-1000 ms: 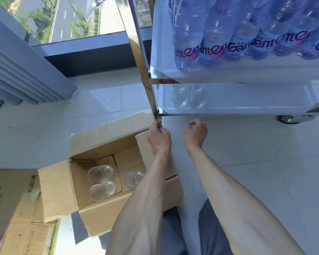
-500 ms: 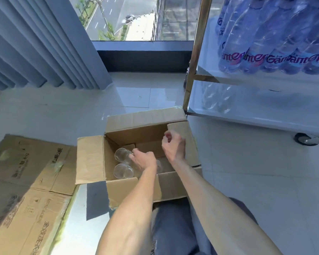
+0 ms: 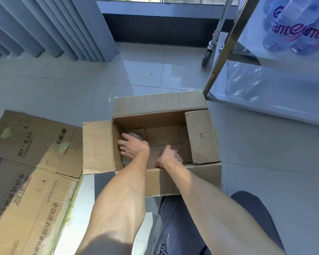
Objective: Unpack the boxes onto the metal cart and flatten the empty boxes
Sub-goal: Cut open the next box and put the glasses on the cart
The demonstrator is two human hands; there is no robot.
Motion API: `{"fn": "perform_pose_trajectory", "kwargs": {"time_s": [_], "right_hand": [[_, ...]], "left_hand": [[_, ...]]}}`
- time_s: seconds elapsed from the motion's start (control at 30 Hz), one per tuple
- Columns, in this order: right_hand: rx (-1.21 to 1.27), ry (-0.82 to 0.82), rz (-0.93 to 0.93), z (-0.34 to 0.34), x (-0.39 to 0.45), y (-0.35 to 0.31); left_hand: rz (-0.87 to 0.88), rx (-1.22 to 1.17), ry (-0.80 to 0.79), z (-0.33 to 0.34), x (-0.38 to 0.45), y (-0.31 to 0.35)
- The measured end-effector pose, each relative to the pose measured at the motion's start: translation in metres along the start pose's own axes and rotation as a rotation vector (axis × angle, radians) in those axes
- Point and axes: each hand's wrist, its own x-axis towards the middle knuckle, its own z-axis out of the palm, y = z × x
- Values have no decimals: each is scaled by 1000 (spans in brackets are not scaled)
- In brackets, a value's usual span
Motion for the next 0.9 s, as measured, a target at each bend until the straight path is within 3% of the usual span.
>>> {"fn": "perform_pose_trajectory", "kwargs": {"time_s": [0.23, 0.4, 0.57, 0.7, 0.9], "right_hand": [[67, -9, 26, 1, 19, 0], [203, 96, 21, -1, 22, 1], [330, 285, -19, -22, 10, 0], [380, 339, -116, -50, -8, -9], [454, 547, -361, -76, -53, 4]], "left_hand": [[-3, 95, 41, 18, 4, -8], [84, 48, 60, 26, 3, -11], [156, -172, -31, 19, -3, -6], [171, -318, -94, -1, -27, 3], [316, -559, -48, -39, -61, 18]]}}
